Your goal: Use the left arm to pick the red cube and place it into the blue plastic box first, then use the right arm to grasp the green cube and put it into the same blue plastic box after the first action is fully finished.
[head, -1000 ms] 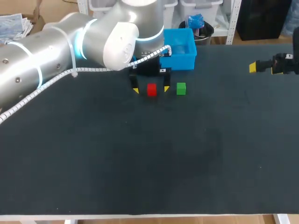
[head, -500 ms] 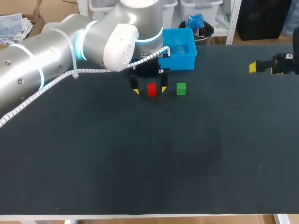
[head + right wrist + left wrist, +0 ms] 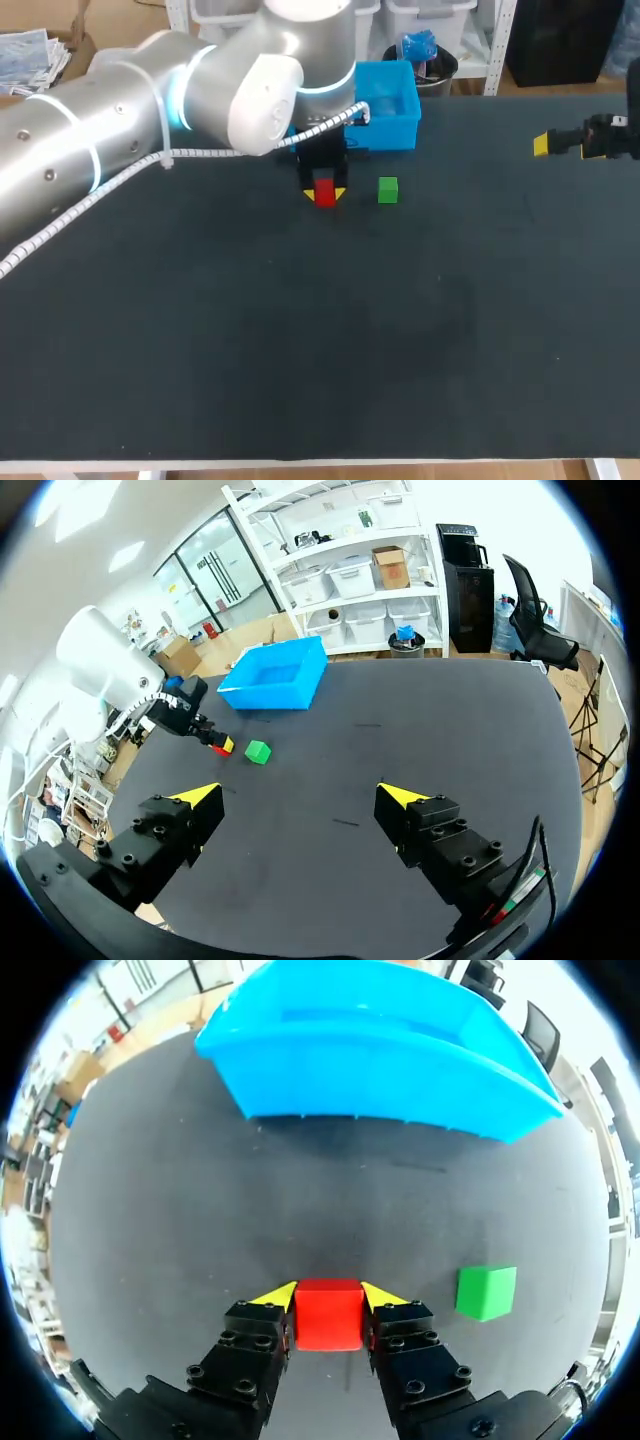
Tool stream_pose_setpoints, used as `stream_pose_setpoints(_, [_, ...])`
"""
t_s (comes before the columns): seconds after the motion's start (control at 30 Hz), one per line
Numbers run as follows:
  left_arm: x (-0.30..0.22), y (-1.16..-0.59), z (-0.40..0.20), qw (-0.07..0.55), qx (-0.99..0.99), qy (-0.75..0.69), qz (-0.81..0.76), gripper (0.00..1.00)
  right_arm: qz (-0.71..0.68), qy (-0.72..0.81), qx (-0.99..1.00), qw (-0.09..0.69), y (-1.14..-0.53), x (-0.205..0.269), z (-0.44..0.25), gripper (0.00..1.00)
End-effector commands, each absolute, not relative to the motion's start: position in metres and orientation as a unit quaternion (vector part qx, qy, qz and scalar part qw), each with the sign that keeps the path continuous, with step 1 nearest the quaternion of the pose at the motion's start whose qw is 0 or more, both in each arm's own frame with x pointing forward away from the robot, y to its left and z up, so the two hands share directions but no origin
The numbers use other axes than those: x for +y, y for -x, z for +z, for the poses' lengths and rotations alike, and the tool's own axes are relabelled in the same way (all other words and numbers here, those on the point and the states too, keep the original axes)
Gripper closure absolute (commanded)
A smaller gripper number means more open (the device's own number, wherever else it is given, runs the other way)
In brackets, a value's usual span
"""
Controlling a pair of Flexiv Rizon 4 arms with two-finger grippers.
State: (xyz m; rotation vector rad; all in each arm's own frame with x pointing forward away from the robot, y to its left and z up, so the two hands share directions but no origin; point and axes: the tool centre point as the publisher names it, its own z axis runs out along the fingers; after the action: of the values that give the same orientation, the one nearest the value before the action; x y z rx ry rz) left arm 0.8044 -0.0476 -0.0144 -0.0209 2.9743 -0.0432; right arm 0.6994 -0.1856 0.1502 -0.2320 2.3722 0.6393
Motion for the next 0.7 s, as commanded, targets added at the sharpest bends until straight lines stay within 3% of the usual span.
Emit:
stream_pose_setpoints(0.03, [-0.048, -0.808, -0.002, 0.088, 0.996, 0.008, -0.013, 1.00, 0.244, 0.089, 0.908, 0.330, -0.699, -0.185, 0.150, 0.00])
stream_pose_setpoints(0.7, [-0.031, -0.843, 0.135, 0.230, 0.964, -0.121, -0.062, 1.00, 0.244, 0.089, 0.908, 0.330, -0.699, -0.185, 0.150, 0.00])
